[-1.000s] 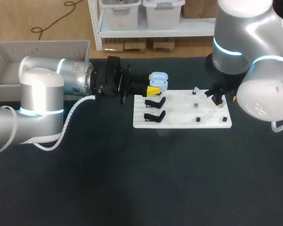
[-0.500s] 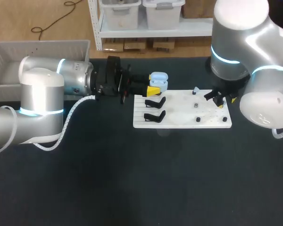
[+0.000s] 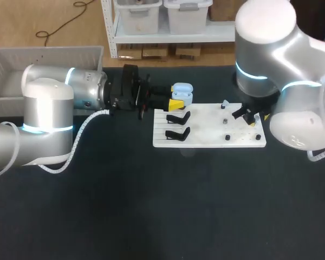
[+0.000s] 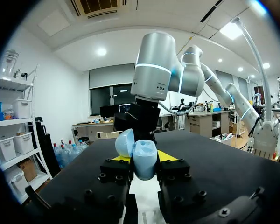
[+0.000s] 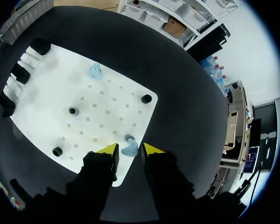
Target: Pick up each earbud case from the left stands, insert the matching earbuds, close the lid, and place the case in the box.
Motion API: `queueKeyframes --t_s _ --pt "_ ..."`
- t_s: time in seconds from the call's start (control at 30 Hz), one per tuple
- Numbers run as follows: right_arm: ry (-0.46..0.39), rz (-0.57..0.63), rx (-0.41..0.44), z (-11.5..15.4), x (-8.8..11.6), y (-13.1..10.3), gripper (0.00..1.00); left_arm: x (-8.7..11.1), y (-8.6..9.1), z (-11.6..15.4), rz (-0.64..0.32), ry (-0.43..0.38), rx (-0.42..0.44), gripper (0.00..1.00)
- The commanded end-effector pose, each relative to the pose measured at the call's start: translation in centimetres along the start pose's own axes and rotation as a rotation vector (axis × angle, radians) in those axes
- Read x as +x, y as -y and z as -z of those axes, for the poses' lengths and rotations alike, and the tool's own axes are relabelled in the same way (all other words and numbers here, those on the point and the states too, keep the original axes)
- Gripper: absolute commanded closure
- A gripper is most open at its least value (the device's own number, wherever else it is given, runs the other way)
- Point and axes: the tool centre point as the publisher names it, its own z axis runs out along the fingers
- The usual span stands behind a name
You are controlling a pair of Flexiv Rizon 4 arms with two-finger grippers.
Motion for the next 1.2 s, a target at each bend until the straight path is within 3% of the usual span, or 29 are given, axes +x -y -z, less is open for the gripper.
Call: queueKeyframes --t_s 0.03,0.43,0.87,1.2 --pt "-0.003 -0.011 0.009 -0.47 -0.26 0.05 0.7 0.08 0.0 0.01 -0.002 0.002 -0.001 1.0" --pt "-0.007 -0.034 0.015 -0.59 -0.25 0.31 0.82 0.08 0.0 0.01 -0.002 0.002 -0.001 1.0" --pt "-0.01 -0.035 0.024 -0.12 -0.15 0.34 0.7 0.08 0.0 0.01 -0.002 0.002 -0.001 1.0" --pt "-0.011 -0.036 0.033 0.16 -0.04 0.27 0.75 0.08 0.0 0.01 -0.002 0.002 -0.001 1.0"
